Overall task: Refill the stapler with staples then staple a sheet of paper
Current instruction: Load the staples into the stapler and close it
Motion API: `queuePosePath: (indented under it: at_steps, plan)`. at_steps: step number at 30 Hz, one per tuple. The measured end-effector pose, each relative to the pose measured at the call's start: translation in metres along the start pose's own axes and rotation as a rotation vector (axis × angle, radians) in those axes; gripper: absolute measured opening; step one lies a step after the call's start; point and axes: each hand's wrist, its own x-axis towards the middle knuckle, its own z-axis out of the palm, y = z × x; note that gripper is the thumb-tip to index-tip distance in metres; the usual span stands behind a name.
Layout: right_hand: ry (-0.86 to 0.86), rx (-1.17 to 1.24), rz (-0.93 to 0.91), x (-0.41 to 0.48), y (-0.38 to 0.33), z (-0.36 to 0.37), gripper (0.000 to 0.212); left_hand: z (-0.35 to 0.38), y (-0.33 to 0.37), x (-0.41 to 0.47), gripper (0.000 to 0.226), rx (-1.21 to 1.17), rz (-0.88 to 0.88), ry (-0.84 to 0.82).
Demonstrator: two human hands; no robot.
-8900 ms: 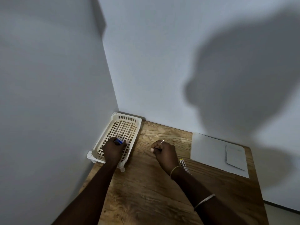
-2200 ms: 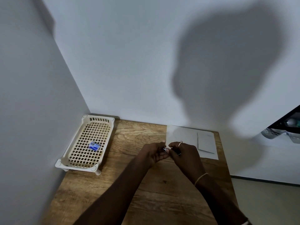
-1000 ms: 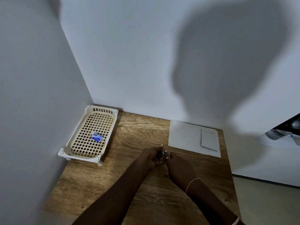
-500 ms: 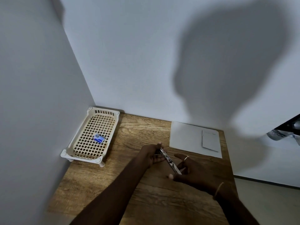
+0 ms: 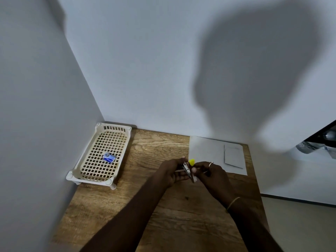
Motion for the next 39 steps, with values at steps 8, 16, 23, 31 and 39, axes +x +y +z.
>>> queuePosePath:
  at_steps: [8, 16, 23, 31, 39]
  plan:
    - [-0.119, 0.514, 0.423, 0.014, 0.008, 0.018, 0.032, 0.004, 0.001, -0.01, 0.033, -0.073, 0.111, -0.059]
    - [-0.139, 0.519, 0.469, 0.018, 0.015, 0.019, 0.019, 0.002, -0.004, -0.019, 0.055, 0.243, 0.317, -0.144]
    - [-0.092, 0.445, 0.468, 0.022, 0.018, 0.022, 0.022, 0.006, -0.004, -0.02, 0.031, 0.375, 0.451, -0.083]
    - [-0.171, 0.477, 0.344, 0.02, 0.017, 0.017, 0.016, 0.011, 0.001, -0.021, 0.036, 0.352, 0.42, -0.061]
    - [-0.108, 0.372, 0.159, 0.028, 0.03, 0.026, 0.007, 0.005, 0.0, -0.009, 0.036, 0.402, 0.46, -0.093]
